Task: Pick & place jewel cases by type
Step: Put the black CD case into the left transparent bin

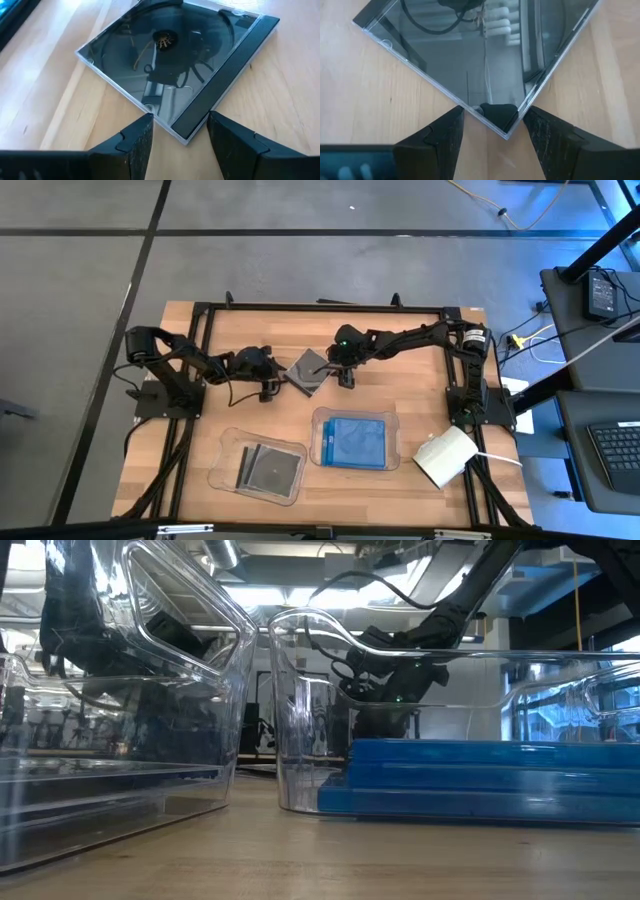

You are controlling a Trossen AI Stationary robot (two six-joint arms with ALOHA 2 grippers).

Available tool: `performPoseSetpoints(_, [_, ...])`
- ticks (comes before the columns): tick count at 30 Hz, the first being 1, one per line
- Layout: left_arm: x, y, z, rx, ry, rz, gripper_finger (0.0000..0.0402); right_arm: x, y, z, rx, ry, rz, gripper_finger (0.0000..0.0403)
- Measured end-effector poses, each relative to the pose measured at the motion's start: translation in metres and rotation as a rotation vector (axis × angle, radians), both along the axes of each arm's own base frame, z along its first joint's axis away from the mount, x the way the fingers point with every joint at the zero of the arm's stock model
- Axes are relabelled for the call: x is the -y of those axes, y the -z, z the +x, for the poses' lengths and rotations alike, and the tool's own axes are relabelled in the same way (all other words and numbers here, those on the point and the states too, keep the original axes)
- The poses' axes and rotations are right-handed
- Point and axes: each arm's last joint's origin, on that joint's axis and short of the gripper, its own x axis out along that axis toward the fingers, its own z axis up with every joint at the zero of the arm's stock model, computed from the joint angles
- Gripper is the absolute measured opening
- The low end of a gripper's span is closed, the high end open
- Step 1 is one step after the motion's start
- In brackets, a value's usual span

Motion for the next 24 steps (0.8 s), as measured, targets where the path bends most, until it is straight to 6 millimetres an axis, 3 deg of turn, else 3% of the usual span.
performPoseSetpoints(14, [-0.0006,-0.0002,-0.0005,0.021,-0.093,-0.057,0.0184,0.0005,0.0001,0.0007,0.016,-0.003,0.018,0.0219])
performPoseSetpoints(24, [-0.0041,0.0002,-0.0021,0.090,-0.262,-0.314,0.0184,0.0003,0.0004,0.0010,0.021,-0.003,0.020,0.0219])
